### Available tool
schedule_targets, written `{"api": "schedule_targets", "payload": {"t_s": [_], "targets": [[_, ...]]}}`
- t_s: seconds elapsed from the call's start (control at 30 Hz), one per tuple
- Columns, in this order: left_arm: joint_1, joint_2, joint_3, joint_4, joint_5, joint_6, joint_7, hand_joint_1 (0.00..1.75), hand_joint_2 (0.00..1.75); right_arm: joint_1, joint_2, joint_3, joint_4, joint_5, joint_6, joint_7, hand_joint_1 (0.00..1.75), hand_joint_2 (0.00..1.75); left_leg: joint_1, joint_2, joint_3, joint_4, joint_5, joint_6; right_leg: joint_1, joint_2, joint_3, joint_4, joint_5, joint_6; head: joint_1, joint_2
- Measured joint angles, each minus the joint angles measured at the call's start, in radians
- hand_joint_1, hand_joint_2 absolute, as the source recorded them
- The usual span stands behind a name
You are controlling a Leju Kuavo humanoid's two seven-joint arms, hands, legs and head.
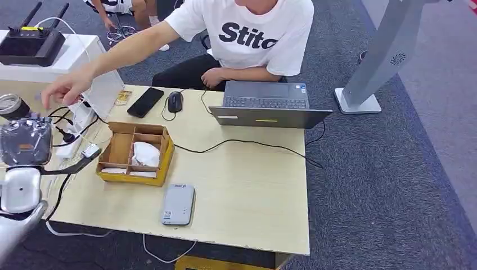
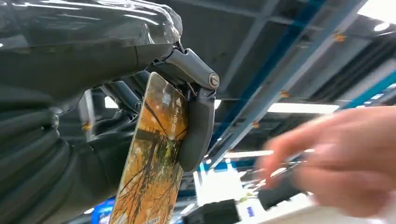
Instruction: Pass the card to the sensor for recognition and then transmit it.
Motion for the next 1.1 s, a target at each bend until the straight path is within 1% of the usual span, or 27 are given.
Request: {"api": "schedule_targets", "payload": {"t_s": [0.1, 0.2, 0.33, 0.43, 0.57, 0.6, 0.63, 0.7, 0.8, 0.93, 1.03, 1.1], "targets": [[-0.078, -0.014, -0.131, 0.091, 0.0, 0.021, 0.012, 1.75, 1.75, 0.0, -0.006, 0.006, 0.0, -0.004, 0.001, 0.011, 0.0, 1.75, 0.0, 0.0, 0.0, 0.0, 0.0, 0.0, 0.0, 0.0, 0.0, 0.0, 0.0, 0.0, 0.0, 0.0], [-0.127, -0.039, -0.203, 0.152, 0.0, 0.036, 0.007, 1.75, 1.75, 0.001, -0.009, 0.011, 0.0, -0.004, 0.002, 0.023, 0.0, 1.75, 0.0, 0.0, 0.0, 0.0, 0.0, 0.0, 0.0, 0.001, -0.001, 0.0, 0.0, 0.0, 0.0, 0.0], [-0.183, -0.083, -0.24, 0.202, 0.0, 0.051, -0.02, 1.75, 1.75, 0.001, -0.01, 0.02, 0.0, -0.004, 0.0, 0.028, 0.0, 1.75, 0.0, 0.0, -0.001, 0.0, 0.0, 0.0, 0.0, 0.0, -0.001, 0.0, 0.0, 0.0, 0.0, 0.0], [-0.223, -0.118, -0.265, 0.228, 0.0, 0.051, -0.031, 1.75, 1.75, 0.001, -0.011, 0.029, 0.0, -0.001, 0.0, 0.016, 0.0, 1.75, 0.0, 0.0, -0.001, 0.0, 0.0, 0.0, 0.0, 0.0, -0.001, 0.0, 0.0, 0.0, -0.001, 0.0], [-0.255, -0.16, -0.273, 0.248, 0.0, 0.054, -0.049, 1.75, 1.75, 0.0, -0.012, 0.036, 0.0, -0.001, -0.001, 0.005, 0.0, 1.75, 0.0, 0.0, -0.001, 0.0, 0.0, 0.0, 0.0, 0.0, -0.001, 0.0, 0.0, 0.0, 0.0, 0.0], [-0.264, -0.171, -0.276, 0.252, 0.0, 0.054, -0.049, 1.43, 1.75, 0.0, -0.012, 0.037, 0.0, -0.001, -0.001, 0.004, 0.0, 1.75, 0.0, 0.0, -0.001, 0.0, 0.0, 0.0, 0.0, 0.0, -0.001, 0.0, 0.0, 0.0, 0.0, 0.0], [-0.269, -0.176, -0.279, 0.254, 0.0, 0.056, -0.051, 0.0, 1.75, 0.0, -0.012, 0.037, 0.0, -0.001, -0.001, 0.003, 0.0, 1.75, 0.0, 0.0, -0.001, 0.0, 0.0, 0.0, 0.0, 0.001, -0.001, 0.0, 0.001, 0.0, -0.001, 0.0], [-0.275, -0.192, -0.28, 0.259, 0.0, 0.069, -0.052, 0.0, 1.75, 0.001, -0.012, 0.041, 0.0, -0.001, 0.0, 0.003, 0.0, 1.75, 0.0, 0.0, -0.001, 0.0, 0.0, 0.0, 0.0, 0.001, -0.001, 0.0, 0.001, 0.0, -0.001, 0.0], [-0.278, -0.214, -0.281, 0.266, 0.0, 0.092, -0.034, 0.0, 1.75, 0.001, -0.012, 0.05, 0.0, -0.003, 0.0, 0.007, 0.0, 1.75, 0.0, 0.0, -0.001, 0.001, 0.0, 0.0, 0.0, 0.0, -0.001, 0.0, 0.0, 0.0, -0.001, 0.0], [-0.278, -0.232, -0.281, 0.268, 0.0, 0.107, -0.01, 0.0, 1.75, 0.001, -0.012, 0.053, 0.0, -0.01, 0.0, 0.013, 0.0, 1.75, 0.0, 0.0, -0.001, 0.0, 0.0, 0.0, 0.0, 0.001, -0.001, 0.0, 0.0, 0.0, -0.001, 0.0], [-0.277, -0.238, -0.281, 0.268, 0.0, 0.138, 0.002, 0.0, 1.75, 0.002, -0.012, 0.053, 0.0, -0.018, 0.0, 0.016, 0.0, 1.75, 0.0, 0.0, -0.001, 0.0, 0.0, 0.0, 0.0, 0.001, -0.001, 0.0, 0.0, 0.0, -0.001, 0.0], [-0.265, -0.24, -0.269, 0.26, 0.0, 0.182, -0.004, 0.0, 1.75, 0.002, -0.012, 0.053, 0.0, -0.027, 0.0, 0.016, 0.0, 1.75, 0.0, 0.0, -0.001, 0.0, 0.0, 0.0, 0.0, 0.001, -0.001, 0.0, 0.0, 0.0, -0.001, 0.0]]}}
